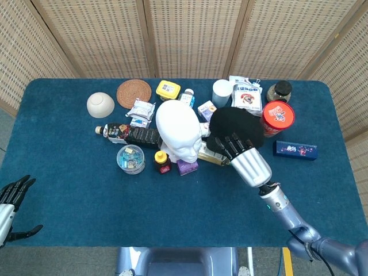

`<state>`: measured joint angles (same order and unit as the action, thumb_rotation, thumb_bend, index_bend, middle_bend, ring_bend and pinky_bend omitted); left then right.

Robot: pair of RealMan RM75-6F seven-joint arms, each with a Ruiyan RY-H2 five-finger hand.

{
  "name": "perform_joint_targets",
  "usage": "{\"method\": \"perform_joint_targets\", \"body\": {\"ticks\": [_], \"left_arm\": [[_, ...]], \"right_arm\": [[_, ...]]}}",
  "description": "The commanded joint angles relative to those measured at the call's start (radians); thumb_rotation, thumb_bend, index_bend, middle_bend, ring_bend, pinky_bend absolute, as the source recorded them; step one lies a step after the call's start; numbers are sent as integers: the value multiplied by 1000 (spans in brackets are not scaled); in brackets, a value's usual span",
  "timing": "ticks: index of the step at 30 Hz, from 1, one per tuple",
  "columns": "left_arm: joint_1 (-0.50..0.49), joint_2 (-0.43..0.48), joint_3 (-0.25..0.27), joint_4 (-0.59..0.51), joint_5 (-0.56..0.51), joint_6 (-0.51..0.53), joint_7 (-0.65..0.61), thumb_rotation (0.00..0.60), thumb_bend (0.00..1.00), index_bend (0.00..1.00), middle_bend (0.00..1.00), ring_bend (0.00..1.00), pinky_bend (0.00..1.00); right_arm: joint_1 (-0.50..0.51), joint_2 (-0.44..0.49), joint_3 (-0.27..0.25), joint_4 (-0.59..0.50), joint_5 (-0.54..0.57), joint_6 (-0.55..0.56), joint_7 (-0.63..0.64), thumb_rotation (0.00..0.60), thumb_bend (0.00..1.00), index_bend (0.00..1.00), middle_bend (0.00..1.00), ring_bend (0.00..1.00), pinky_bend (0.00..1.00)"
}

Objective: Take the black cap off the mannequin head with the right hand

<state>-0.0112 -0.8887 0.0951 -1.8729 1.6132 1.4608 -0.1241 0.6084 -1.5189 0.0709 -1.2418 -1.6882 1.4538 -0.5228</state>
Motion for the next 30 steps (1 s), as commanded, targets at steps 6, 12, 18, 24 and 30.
{"method": "perform_joint_targets", "body": {"ticks": [6,12,18,24,30], "left_arm": [[5,6,-2,2,-4,9,-11,600,75,0,0,0,0],[10,-1,-5,5,-6,20,-1,600,75,0,0,0,0],[18,-5,-6,3,-4,35,5,600,74,0,0,0,0],[39,-18,-9,21,-3,72,18,600,75,0,0,0,0],[55,-37,-12,43,-4,97,44,600,75,0,0,0,0]], "right_arm": [[-130,268,-67,-325,23,10,55,600,0,0,40,29,313],[-207,346,-87,-347,-18,127,217,600,0,0,30,26,294],[-260,358,-97,-299,-62,197,292,600,0,0,21,18,275],[-337,358,-114,-316,-33,222,281,600,0,0,0,2,247],[-390,311,-111,-293,-18,245,269,600,0,0,0,0,232]]}}
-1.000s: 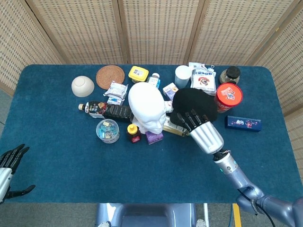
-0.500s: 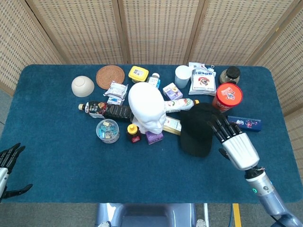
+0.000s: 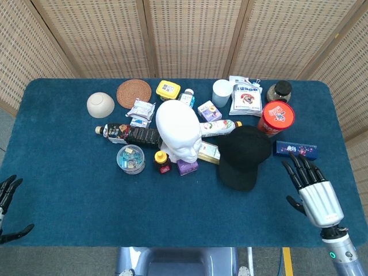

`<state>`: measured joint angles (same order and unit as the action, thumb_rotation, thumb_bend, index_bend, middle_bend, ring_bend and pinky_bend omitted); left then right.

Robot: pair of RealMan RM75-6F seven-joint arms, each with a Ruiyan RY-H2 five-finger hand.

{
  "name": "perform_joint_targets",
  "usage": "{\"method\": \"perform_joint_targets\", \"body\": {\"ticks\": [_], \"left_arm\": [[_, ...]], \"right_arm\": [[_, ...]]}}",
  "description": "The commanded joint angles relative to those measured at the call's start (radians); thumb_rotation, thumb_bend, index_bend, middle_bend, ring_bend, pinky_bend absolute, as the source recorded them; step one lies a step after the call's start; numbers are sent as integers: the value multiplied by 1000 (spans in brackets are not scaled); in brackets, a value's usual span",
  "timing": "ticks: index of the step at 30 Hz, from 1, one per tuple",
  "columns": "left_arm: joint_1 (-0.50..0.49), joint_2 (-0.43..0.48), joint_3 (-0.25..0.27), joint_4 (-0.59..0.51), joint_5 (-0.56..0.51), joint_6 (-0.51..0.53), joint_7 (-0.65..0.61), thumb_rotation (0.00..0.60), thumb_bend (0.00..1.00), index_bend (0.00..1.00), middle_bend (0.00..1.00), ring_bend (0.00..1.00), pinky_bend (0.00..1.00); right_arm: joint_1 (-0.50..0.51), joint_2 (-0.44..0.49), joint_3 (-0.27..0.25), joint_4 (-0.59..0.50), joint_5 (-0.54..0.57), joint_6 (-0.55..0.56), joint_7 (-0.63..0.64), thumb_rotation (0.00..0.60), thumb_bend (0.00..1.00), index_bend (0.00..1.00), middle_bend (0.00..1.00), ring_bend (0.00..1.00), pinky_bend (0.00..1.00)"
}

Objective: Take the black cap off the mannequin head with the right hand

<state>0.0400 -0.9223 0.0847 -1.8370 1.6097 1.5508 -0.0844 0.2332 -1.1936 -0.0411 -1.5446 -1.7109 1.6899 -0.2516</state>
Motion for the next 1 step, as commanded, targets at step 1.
{"method": "perform_joint_targets", "body": {"ticks": [1], "left_arm": [[7,-5,-2,11,-1,11,4,600,75,0,0,0,0]], "right_arm": [[-23,-18,2,11,7,9,-4,600,0,0,0,0,229]]}}
